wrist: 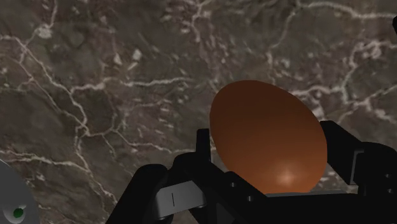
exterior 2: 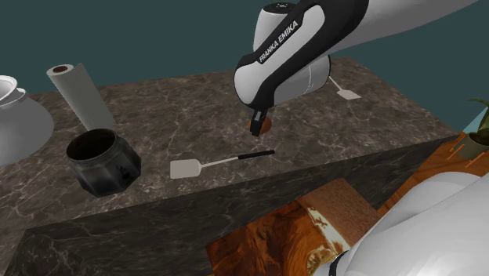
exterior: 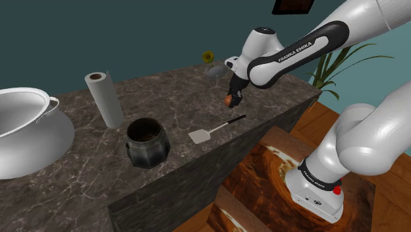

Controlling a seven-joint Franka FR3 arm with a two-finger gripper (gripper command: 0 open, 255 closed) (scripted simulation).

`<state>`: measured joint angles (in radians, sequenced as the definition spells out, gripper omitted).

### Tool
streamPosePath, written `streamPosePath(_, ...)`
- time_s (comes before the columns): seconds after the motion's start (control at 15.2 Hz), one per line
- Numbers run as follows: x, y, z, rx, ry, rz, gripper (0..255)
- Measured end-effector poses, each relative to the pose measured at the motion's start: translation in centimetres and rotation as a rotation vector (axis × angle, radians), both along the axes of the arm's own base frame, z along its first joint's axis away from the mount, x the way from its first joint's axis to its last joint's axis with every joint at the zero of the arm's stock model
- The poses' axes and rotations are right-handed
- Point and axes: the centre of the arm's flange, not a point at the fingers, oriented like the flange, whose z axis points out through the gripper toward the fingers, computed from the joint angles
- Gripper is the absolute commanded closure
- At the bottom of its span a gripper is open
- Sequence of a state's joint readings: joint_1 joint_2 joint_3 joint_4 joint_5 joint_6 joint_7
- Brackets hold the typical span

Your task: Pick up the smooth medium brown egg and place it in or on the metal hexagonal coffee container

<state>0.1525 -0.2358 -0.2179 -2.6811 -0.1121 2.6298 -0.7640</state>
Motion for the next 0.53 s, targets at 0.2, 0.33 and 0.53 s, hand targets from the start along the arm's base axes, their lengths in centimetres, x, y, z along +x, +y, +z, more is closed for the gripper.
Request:
streamPosePath(0.2, 0.0, 0.0, 0.7, 0.000, 0.000, 0.000, 255)
streamPosePath(0.33, 0.0, 0.1, 1.5, 0.000, 0.000, 0.000, 255)
streamPosePath(0.53, 0.0, 0.1, 3.1, 0.000, 0.000, 0.000, 255)
